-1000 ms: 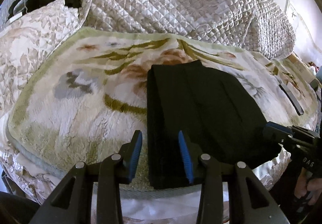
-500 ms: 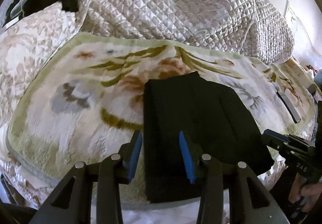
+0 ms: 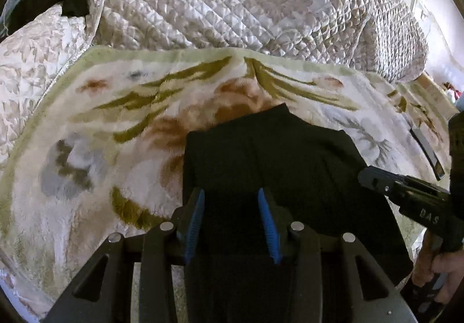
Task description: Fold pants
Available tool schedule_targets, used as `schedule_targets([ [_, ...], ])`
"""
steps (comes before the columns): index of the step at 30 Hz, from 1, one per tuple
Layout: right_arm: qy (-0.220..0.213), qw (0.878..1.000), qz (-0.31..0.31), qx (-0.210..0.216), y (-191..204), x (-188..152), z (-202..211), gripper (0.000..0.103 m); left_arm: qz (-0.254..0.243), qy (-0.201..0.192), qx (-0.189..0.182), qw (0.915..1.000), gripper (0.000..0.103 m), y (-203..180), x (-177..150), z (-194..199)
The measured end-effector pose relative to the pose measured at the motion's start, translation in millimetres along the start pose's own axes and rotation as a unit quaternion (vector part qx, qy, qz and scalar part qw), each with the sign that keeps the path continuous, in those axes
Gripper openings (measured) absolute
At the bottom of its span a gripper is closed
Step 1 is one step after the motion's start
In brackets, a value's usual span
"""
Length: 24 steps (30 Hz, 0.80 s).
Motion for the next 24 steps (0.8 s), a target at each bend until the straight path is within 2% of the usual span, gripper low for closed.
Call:
schedule_targets([
  [7,-0.005,1.0,-0.016,0.006,-6.9,-4.3,20.6,0.019,0.015,-0.001,0.004,0.9999,0.042,15.7,-0.3,10.0],
  [10,0.007,0.999,-0.028,0.018,-11.1,-9.9,24.7,0.019,0.025,-0.005,-0.014,0.9996,0.042,18.8,-2.4,16.8],
  [11,0.012,0.999,-0.034,0.023,-12.9,-12.3,25.1,0.021,0.03,-0.009,-0.025,0.9992,0.044,19.0,-3.3,19.8],
  [13,0.021,0.998,-0.045,0.047,-13.9,-17.1,23.6,0.034,0.041,-0.014,-0.049,0.9979,0.053,19.6,-6.0,22.5],
  [14,0.029,0.996,-0.053,0.059,-14.7,-19.9,20.6,0.048,0.047,-0.012,-0.06,0.997,0.058,20.0,-8.4,21.4],
  [15,0.036,0.995,-0.06,0.066,-15.0,-22.1,18.1,0.051,0.053,-0.006,-0.069,0.9962,0.059,20.4,-11.9,18.4],
  [18,0.039,0.993,-0.073,0.087,-14.9,-23.9,16.8,0.051,0.07,0.022,-0.094,0.9929,0.062,19.2,-22.2,4.6],
  [22,0.045,0.987,-0.094,0.122,-11.2,-26.7,16.3,0.051,0.088,0.017,-0.115,0.9893,0.065,20.5,-23.3,1.5],
  [24,0.044,0.988,-0.091,0.12,-10.0,-27.0,13.3,0.051,0.09,0.014,-0.12,0.9886,0.067,19.4,-20.6,-2.9],
])
Point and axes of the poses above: each gripper's, at about its wrist camera, not at the fingertips, and z roughly against the way its jaws point, y to its left, x to its top, the point moved 8 cm from there along -z, roughly the way its jaws point, and after that the axes turned 5 degrees about -z, right-handed, at the moved point
